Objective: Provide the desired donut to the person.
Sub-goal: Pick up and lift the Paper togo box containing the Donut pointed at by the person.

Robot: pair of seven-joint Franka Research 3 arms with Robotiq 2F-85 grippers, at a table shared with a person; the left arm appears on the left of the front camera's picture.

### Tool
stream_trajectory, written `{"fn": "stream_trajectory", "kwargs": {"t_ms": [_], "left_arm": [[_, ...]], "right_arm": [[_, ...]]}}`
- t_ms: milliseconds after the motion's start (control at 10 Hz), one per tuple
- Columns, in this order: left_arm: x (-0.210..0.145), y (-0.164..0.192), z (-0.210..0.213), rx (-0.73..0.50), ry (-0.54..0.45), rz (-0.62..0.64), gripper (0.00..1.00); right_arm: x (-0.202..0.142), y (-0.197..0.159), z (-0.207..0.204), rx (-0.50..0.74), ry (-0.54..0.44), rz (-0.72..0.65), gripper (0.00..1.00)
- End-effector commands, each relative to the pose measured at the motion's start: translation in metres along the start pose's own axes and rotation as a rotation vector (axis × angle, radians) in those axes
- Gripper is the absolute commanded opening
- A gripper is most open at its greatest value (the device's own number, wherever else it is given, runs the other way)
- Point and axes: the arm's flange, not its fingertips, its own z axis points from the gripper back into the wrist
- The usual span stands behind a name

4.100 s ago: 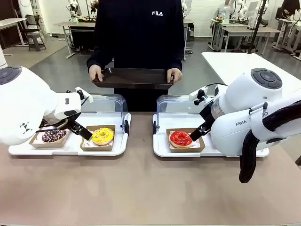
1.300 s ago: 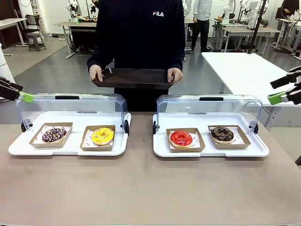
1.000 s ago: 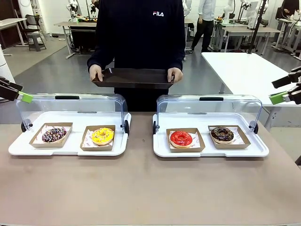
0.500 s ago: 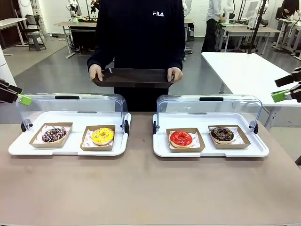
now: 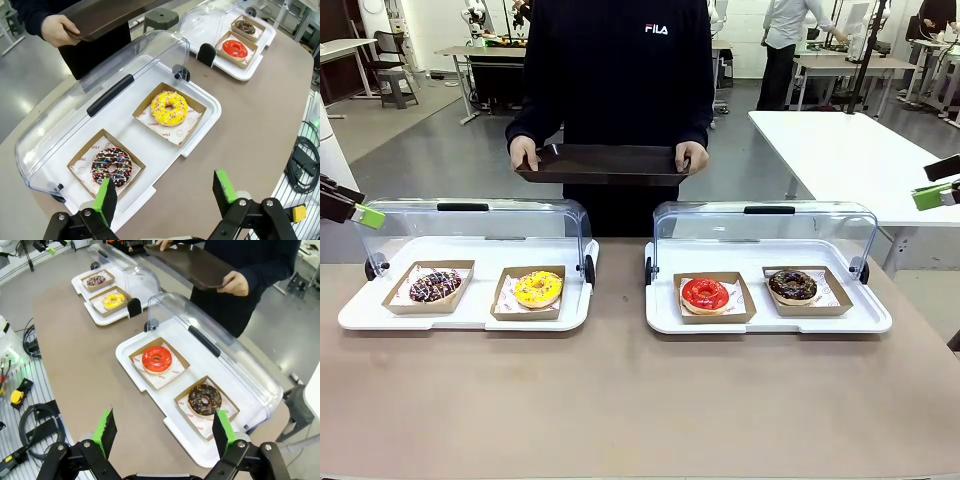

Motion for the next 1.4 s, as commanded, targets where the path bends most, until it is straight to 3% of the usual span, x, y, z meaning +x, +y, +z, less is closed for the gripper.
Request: {"fn": "stream_trajectory", "kwargs": {"t_ms": [0,100,1300], "left_arm": [[-0.020,-0.026,-0.008,-0.021,0.005,-0.006,1.00],[0.000,0.000,0.000,0.000,0.000,0.000,1.00],[0.000,0.000,0.000,0.000,0.000,0.000,1.00]], "right_arm": [[0.005,0.023,-0.018,0.059,0.032,0.010,1.00],[0.000,0.000,0.000,0.000,0.000,0.000,1.00],[0.000,0.000,0.000,0.000,0.000,0.000,1.00]]}}
